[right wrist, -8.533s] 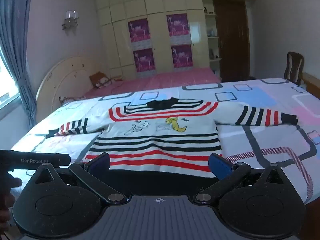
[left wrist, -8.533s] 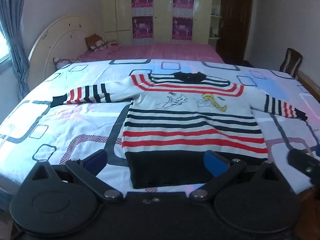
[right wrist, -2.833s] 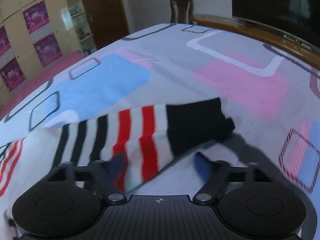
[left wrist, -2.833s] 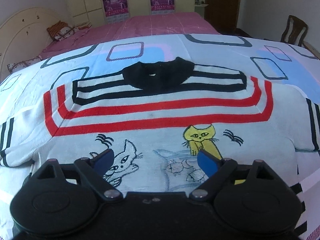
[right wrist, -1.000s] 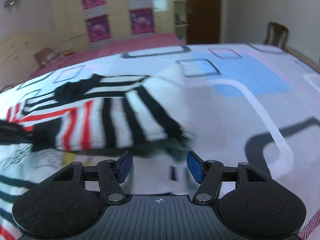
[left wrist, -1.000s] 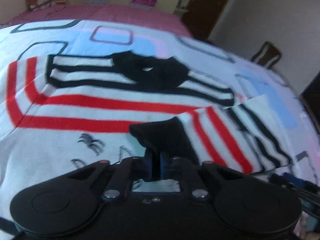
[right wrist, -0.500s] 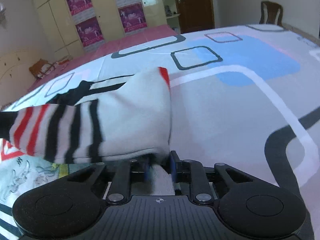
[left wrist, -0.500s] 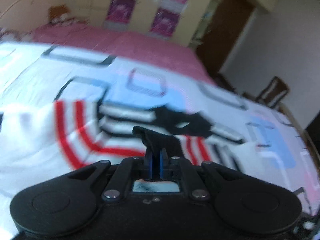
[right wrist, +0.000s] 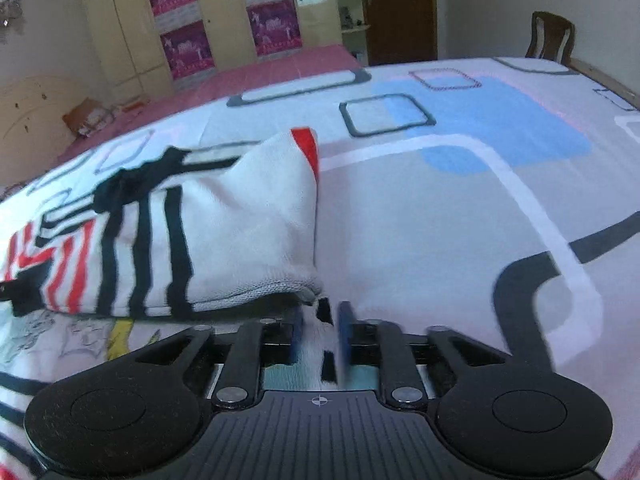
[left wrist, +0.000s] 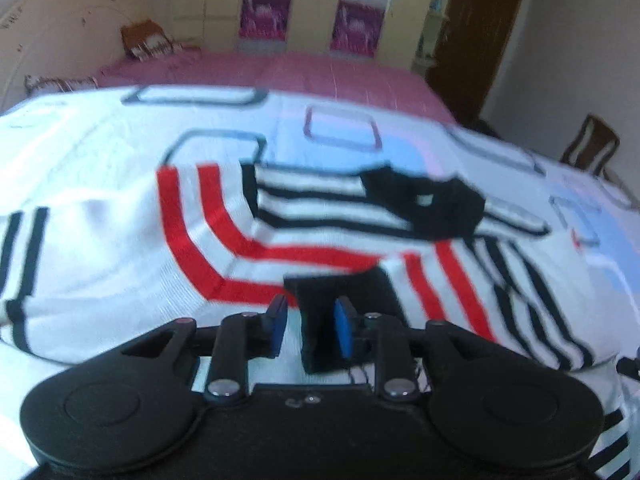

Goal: Fold small clothes

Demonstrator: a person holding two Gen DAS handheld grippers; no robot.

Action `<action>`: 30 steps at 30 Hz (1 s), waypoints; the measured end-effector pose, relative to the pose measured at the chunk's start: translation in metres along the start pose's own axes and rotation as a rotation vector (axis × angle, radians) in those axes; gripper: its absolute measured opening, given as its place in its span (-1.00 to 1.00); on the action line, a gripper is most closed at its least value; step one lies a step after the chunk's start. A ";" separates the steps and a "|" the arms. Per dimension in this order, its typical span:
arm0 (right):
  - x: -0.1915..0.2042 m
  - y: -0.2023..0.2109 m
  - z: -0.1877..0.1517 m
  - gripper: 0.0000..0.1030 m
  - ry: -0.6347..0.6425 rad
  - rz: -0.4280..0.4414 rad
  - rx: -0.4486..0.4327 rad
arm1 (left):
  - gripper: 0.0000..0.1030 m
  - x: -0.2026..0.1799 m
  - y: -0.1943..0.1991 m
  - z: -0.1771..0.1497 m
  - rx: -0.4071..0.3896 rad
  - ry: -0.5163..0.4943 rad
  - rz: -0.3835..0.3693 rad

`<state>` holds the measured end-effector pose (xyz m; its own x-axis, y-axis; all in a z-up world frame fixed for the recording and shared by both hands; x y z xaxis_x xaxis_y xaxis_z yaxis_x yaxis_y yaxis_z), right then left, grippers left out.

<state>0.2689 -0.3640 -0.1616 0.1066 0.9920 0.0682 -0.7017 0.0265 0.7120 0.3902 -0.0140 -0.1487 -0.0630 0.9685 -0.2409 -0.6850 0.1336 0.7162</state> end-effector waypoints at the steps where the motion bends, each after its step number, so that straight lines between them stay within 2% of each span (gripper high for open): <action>1: -0.001 0.007 0.003 0.18 0.006 -0.003 -0.026 | -0.43 -0.001 0.005 0.003 -0.014 0.002 -0.008; 3: -0.001 0.009 0.012 0.17 0.020 0.010 -0.050 | -0.42 -0.010 0.007 0.006 -0.025 -0.016 -0.031; 8: -0.005 -0.025 0.042 0.17 -0.009 0.047 -0.040 | -0.42 -0.035 -0.016 0.002 0.009 -0.066 -0.068; 14: -0.004 -0.080 0.078 0.17 -0.028 0.072 -0.016 | -0.42 -0.034 -0.042 -0.012 0.054 -0.092 -0.035; 16: -0.005 -0.099 0.088 0.16 -0.023 0.063 -0.011 | -0.38 -0.029 -0.045 -0.015 0.047 -0.099 -0.031; 18: -0.006 -0.119 0.096 0.06 -0.025 0.056 0.008 | -0.38 -0.027 -0.044 -0.015 0.045 -0.099 -0.034; 21: -0.011 -0.138 0.102 -0.44 -0.068 0.085 0.026 | -0.38 -0.025 -0.043 -0.016 0.040 -0.088 -0.034; 22: -0.011 -0.141 0.103 -0.50 -0.072 0.086 0.026 | -0.38 -0.025 -0.042 -0.016 0.038 -0.087 -0.033; 23: -0.011 -0.141 0.104 -0.65 -0.067 0.086 0.023 | -0.38 -0.025 -0.042 -0.016 0.035 -0.088 -0.032; 25: -0.011 -0.138 0.104 -0.78 -0.021 0.050 0.000 | -0.37 -0.026 -0.043 -0.016 0.032 -0.094 -0.029; 27: -0.021 -0.143 0.097 -0.79 -0.015 -0.020 -0.003 | -0.37 -0.027 -0.043 -0.016 0.030 -0.102 -0.027; 28: -0.025 -0.143 0.096 -0.79 -0.040 -0.008 -0.014 | -0.38 -0.028 -0.044 -0.016 0.030 -0.104 -0.025; 30: -0.020 -0.140 0.099 -0.79 0.004 -0.027 -0.007 | -0.39 -0.028 -0.043 -0.015 0.033 -0.108 -0.021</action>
<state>0.4347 -0.3998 -0.1940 0.1228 0.9913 0.0465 -0.7039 0.0539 0.7083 0.4105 -0.0503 -0.1828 0.0308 0.9821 -0.1858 -0.6610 0.1595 0.7332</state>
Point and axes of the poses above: each gripper's, at about its wrist camera, not at the fingertips, and y roughly against the way its jaws point, x to its left, z to its top, the point moved 4 cm from there along -y, roughly the way its jaws point, and after that the axes turned 8 degrees about y, right-handed, at the moved point
